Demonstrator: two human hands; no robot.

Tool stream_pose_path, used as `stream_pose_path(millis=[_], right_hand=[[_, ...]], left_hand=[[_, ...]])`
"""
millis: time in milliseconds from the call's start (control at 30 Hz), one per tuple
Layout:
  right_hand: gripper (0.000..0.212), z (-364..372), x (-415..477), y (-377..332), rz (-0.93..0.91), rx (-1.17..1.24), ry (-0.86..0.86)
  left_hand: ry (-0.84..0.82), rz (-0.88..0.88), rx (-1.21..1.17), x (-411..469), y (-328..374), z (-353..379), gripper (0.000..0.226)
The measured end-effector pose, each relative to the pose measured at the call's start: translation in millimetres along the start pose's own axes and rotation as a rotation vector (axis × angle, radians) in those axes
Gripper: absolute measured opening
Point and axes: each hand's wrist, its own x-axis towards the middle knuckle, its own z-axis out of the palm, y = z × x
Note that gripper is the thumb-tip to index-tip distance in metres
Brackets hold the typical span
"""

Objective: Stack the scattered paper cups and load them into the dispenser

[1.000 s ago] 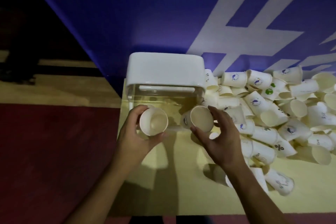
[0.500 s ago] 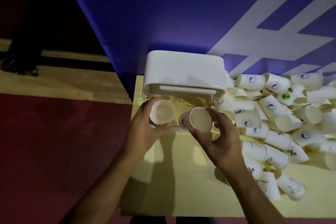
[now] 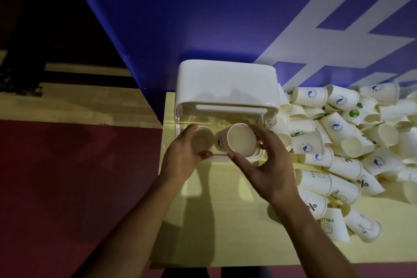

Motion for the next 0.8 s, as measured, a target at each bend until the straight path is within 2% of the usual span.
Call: stream_pose_path(millis=[133,233,400,567,700,800], right_hand=[[0.072,19.5,10.1,-12.4,-0.051,0.018,-0.047],[0.073,37.0,14.6,-15.0,-0.091,-0.012,-0.085],[0.076,67.0,22.5,-3.0,-0.069,-0.102,-0.138],[0.083,91.3,28.2,10.9,-0.042,-0.163,-0.252],[0.076,94.2,25.9,17.9,-0.022,-0.173,-0.314],[0.074,94.8,24.3,20.7,0.015,-0.159,-0.337]], left_hand=[[-0.096,0.008,-0.052,-6.3,-3.7,-8.7,0.110],[-0.070,0.023,-0.158,-16.7,-22.9,-16.5,0.091],[0.051,-0.074,-0.413,-26.2,-20.4,-29.2,0.047],[0.040,-0.023,-0.297,-16.1,-4.6,-30.8,0.038],[-0.013,0.034,-0.163,-8.2,-12.8,-24.1,0.039],[-0.026,0.021,-0.147,-8.0,-15.3,-21.9,0.042]])
